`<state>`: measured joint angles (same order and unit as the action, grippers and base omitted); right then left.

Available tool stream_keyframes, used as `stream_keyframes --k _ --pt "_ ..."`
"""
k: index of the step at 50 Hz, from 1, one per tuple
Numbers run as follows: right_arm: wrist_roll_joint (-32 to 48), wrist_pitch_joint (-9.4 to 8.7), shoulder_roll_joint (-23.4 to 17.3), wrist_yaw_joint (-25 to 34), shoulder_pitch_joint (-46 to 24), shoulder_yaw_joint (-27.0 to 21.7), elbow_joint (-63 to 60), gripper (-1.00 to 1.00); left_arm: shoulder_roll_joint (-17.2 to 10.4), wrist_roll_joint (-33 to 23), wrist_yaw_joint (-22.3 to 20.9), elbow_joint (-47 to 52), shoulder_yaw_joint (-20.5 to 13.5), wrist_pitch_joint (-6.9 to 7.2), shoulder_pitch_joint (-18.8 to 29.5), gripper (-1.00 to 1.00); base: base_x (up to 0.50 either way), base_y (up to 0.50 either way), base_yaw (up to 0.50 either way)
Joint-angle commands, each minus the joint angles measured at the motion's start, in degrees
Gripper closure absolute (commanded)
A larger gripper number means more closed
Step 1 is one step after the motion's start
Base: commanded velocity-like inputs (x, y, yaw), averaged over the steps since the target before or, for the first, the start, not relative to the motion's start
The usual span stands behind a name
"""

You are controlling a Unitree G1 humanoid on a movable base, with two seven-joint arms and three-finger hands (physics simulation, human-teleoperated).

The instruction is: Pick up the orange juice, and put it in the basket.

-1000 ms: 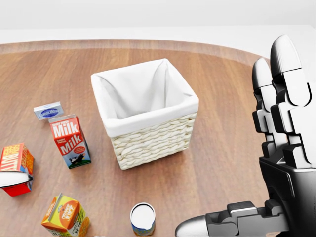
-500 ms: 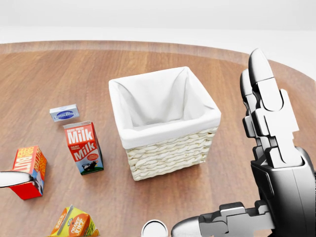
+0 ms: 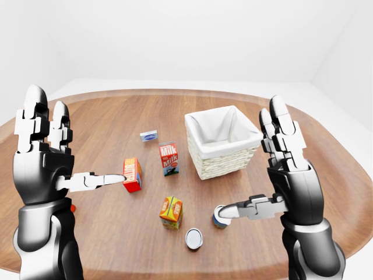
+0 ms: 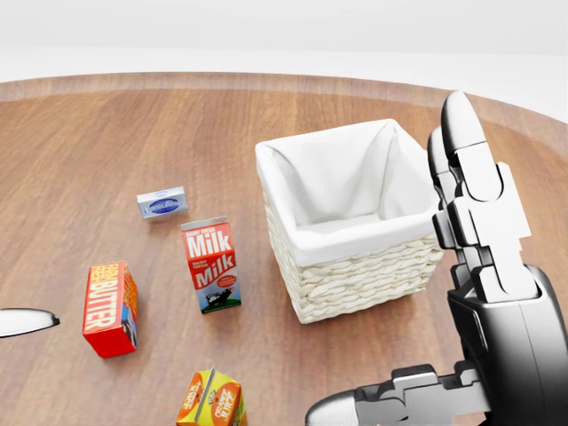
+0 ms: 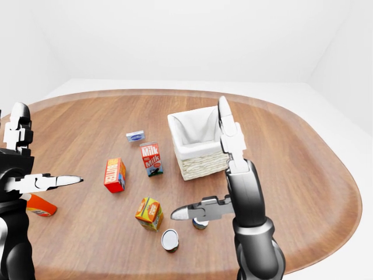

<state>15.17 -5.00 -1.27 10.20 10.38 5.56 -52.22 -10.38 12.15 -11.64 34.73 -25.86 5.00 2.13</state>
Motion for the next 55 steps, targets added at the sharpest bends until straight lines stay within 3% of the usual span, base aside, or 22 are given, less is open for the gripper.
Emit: stream_keyframes --k 1,8,31,39,55 --pt "-0.8 0.0 0.1 0.0 -0.3 -0.6 -1.1 -1.0 0.1 0.0 -0.1 0.0 0.1 0.0 -0.1 -1.0 0.0 0.0 0.0" --pt "1.5 0.0 -0.4 0.9 -1.9 0.5 -3.0 -1.0 0.1 0.0 -0.1 -0.1 0.0 0.0 -0.1 -1.0 0.0 0.0 0.0" --pt "12.5 0.0 -1.2 3.9 -3.1 12.1 -3.9 -1.0 0.1 0.0 0.0 -0.1 0.1 0.0 0.0 -1.0 0.0 0.0 0.0" --pt "14.3 0.0 -1.3 4.0 -2.4 14.5 -2.7 -1.0 0.1 0.0 0.1 -0.1 0.1 0.0 0.0 -1.0 0.0 0.0 0.0" --pt "19.3 0.0 -2.9 1.1 0.3 23.8 3.9 -1.0 0.0 -0.1 0.2 -0.4 0.1 0.0 0.1 -1.0 0.0 0.0 0.0"
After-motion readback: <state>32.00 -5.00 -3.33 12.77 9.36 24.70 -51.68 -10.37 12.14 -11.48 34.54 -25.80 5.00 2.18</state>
